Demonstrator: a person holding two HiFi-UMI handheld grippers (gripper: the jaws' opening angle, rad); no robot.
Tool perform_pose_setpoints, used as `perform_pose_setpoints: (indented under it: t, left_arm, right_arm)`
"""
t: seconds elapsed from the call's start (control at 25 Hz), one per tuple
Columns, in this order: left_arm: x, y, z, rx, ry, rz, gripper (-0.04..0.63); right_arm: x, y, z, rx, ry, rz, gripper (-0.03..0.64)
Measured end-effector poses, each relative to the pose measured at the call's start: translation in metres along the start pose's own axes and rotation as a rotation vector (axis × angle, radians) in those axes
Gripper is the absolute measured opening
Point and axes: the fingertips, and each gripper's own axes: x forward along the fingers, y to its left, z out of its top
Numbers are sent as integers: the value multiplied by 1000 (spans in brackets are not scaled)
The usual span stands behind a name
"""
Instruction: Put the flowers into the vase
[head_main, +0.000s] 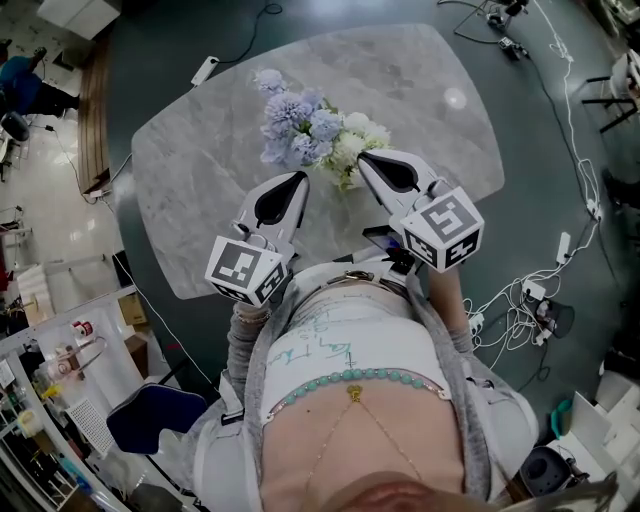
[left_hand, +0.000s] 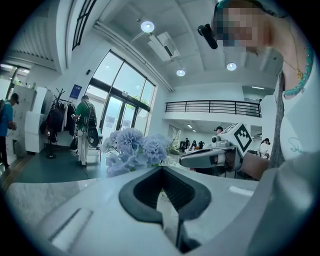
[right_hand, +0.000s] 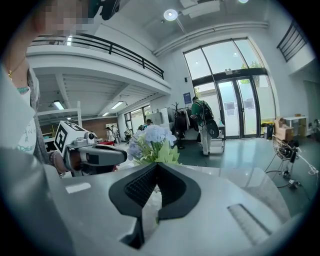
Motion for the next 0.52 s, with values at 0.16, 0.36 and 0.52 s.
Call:
perform_pose_setpoints:
  t: [0.16,0.36,0.52]
  left_arm:
    - [3,-5,0,6,5,0,3]
    - [2,-6,2,7,8,7,3]
    - [2,-6,3,3,7,15,3]
  right_arm:
    - [-4,-1,1,0,-12,12,26]
    - [-6,1,4,-5,-18,22,26]
    - [-6,1,4,-6,-15,30,26]
